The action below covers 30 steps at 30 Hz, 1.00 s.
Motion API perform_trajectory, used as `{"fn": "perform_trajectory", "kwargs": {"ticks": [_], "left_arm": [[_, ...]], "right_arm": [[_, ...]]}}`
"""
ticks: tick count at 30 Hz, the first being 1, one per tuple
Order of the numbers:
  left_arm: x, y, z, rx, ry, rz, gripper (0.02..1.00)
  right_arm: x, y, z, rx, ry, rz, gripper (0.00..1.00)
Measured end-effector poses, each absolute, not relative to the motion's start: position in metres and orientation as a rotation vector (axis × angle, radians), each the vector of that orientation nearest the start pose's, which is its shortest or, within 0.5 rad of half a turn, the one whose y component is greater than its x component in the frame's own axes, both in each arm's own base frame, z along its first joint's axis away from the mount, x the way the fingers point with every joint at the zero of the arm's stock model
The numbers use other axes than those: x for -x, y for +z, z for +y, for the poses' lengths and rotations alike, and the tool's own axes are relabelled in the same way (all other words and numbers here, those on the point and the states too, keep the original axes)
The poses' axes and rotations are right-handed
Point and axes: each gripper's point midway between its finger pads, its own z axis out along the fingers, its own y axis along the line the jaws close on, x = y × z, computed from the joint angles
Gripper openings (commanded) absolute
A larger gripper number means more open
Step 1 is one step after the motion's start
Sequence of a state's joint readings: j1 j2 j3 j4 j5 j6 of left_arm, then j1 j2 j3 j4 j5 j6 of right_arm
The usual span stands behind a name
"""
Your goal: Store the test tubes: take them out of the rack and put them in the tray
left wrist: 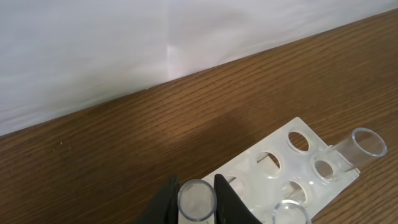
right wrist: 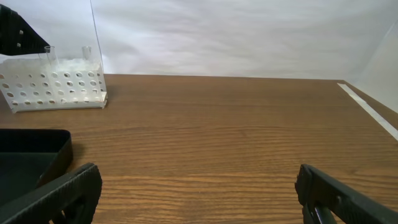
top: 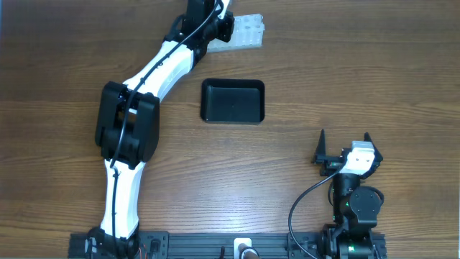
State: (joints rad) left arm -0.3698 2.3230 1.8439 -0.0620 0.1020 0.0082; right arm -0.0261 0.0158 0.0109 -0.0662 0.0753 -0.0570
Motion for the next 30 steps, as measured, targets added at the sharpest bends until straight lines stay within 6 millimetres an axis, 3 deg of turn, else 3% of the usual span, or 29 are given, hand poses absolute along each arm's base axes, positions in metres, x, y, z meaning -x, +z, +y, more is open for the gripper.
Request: {"fn": "perform_trajectory", "kwargs": {"ticks": [17, 20, 24, 27, 30], "left_arm": [[-0.604, 0.121, -0.253, -0.461, -0.323, 2.079, 0.099], [-0.602, 0.132, -0.252, -0.459, -0.323, 2.073, 0.097], [-0.596, 0.184, -0.249, -0.445, -0.324, 2.004, 0.097], [-0.585, 0.251, -0.242, -0.421, -0.318, 1.908, 0.091], [-0.560, 0.323, -0.231, -0.398, -0.318, 1.814, 0.088]], "right_arm": [[-0.246, 0.159, -0.019, -0.032, -0.126, 1.643, 0.991], [-0.246, 0.159, -0.019, -0.032, -0.126, 1.643, 0.991], [-0.246, 0.159, -0.019, -0.032, -0.126, 1.643, 0.993], [-0.246, 0.159, -0.019, -0.032, -0.126, 1.643, 0.991], [-0.246, 0.159, -0.019, -0.032, -0.125, 1.643, 0.993]]}}
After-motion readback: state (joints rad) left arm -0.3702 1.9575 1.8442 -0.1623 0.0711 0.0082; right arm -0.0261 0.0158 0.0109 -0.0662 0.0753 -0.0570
